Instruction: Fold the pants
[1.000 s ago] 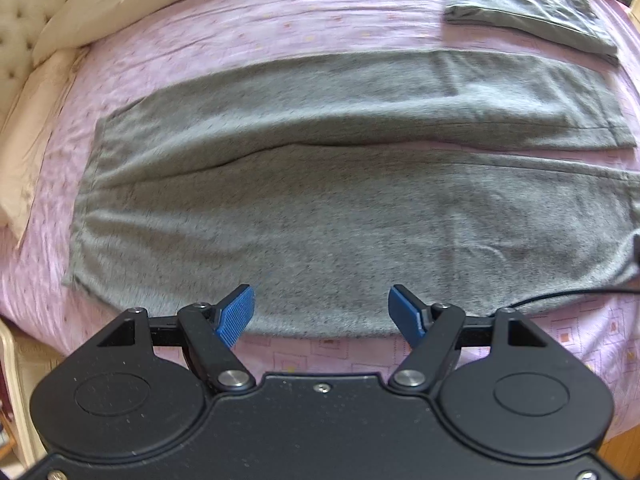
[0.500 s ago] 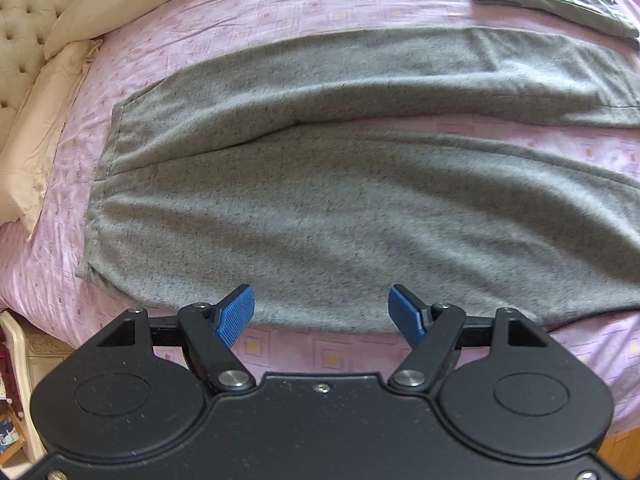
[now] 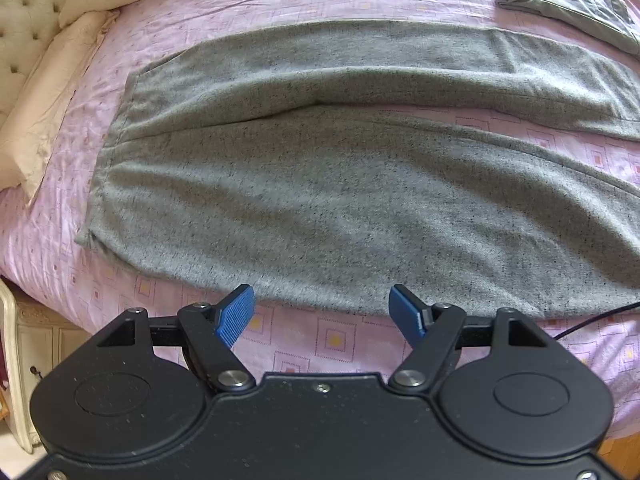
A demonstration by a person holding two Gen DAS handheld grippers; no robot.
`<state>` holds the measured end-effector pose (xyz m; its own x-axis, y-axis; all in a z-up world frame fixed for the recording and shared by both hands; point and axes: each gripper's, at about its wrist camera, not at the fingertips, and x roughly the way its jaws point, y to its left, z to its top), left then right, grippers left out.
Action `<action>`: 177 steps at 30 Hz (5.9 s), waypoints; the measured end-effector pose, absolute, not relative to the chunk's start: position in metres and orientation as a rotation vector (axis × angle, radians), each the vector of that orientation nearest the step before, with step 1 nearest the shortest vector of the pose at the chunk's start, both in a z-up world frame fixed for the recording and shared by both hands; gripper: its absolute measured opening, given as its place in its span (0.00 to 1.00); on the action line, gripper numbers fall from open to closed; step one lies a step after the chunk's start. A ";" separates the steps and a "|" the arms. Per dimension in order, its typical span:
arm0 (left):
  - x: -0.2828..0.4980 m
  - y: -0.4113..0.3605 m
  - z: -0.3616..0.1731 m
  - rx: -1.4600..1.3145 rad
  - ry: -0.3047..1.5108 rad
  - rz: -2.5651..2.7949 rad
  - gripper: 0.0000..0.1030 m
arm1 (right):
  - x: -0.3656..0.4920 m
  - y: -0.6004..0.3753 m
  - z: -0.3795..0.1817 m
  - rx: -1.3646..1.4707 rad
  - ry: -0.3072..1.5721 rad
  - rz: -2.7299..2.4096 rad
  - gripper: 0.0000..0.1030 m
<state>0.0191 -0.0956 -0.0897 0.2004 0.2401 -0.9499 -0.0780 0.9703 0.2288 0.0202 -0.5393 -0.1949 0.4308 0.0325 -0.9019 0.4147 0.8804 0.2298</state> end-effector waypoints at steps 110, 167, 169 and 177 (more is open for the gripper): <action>0.360 0.072 -0.205 -0.313 1.513 0.296 0.45 | 0.229 -0.309 -0.164 -0.537 1.131 0.617 0.05; 0.144 0.062 -0.086 -0.199 1.307 0.070 0.47 | 0.107 -0.309 -0.195 0.036 1.152 -0.388 0.16; 0.146 0.066 -0.087 -0.205 1.312 0.081 0.47 | 0.104 -0.309 -0.188 0.016 1.132 -0.371 0.06; 0.150 0.066 -0.085 -0.192 1.296 0.098 0.47 | 0.047 -0.370 -0.076 0.278 0.726 -0.315 0.05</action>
<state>0.1498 0.0661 -0.0852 0.2704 -0.0350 -0.9621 -0.1796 0.9800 -0.0861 0.0473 -0.3697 -0.0762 0.7047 -0.1838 -0.6853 0.3742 0.9169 0.1389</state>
